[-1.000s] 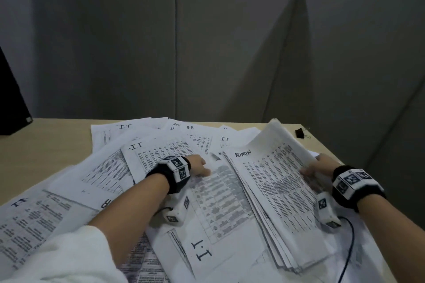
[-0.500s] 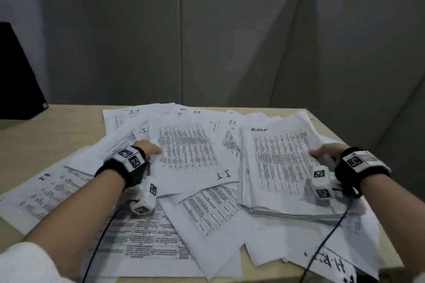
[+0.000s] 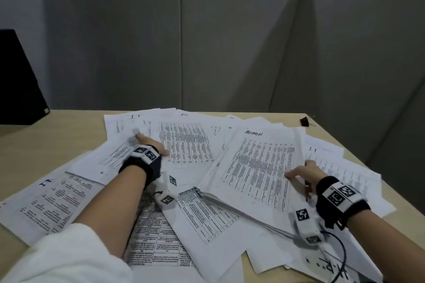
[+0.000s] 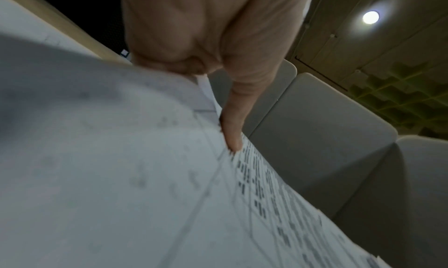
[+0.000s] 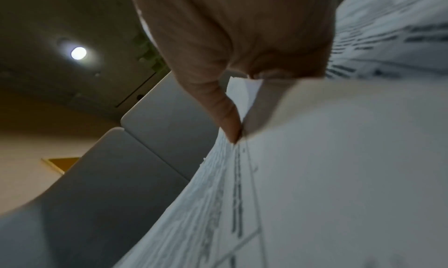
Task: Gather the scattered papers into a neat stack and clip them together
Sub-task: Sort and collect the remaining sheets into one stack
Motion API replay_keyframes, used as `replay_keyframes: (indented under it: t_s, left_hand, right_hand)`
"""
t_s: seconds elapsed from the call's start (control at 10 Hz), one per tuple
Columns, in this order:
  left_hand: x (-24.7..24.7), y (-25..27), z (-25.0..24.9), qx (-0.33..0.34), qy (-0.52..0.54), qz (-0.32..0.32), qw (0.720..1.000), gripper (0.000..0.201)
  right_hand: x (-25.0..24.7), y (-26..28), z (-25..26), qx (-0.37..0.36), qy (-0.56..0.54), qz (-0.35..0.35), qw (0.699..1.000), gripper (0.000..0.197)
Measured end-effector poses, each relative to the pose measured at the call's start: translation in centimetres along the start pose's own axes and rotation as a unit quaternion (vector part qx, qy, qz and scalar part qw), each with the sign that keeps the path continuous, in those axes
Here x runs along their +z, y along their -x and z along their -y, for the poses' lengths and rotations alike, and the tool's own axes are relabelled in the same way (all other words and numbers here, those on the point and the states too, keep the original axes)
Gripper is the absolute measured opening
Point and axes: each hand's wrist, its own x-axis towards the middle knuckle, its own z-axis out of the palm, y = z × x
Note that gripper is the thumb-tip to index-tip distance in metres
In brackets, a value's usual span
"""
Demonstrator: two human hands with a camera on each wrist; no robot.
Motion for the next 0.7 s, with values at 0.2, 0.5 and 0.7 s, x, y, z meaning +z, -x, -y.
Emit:
replay_keyframes:
  t_s: [0.2,0.5,0.7]
  left_hand:
    - [-5.9,-3.6,4.0,-0.015,-0.012,0.005,1.0,0.071]
    - [-8.0,-6.2,7.6,-0.008,-0.109,0.087,0.99,0.076]
    - [-4.1,-10.6,6.2,0.027,-0.027,0.185,0.982,0.083]
  right_hand:
    - [-0.3,0.1,1.4,-0.007,0.15,-0.015,0.989,0.025]
    - [0.9,-0.8,1.6,0.021,0.146,-0.012,0.989,0.036]
    - [3.1,-0.1,3.5,-0.013,0.104,-0.038,0.994,0.018]
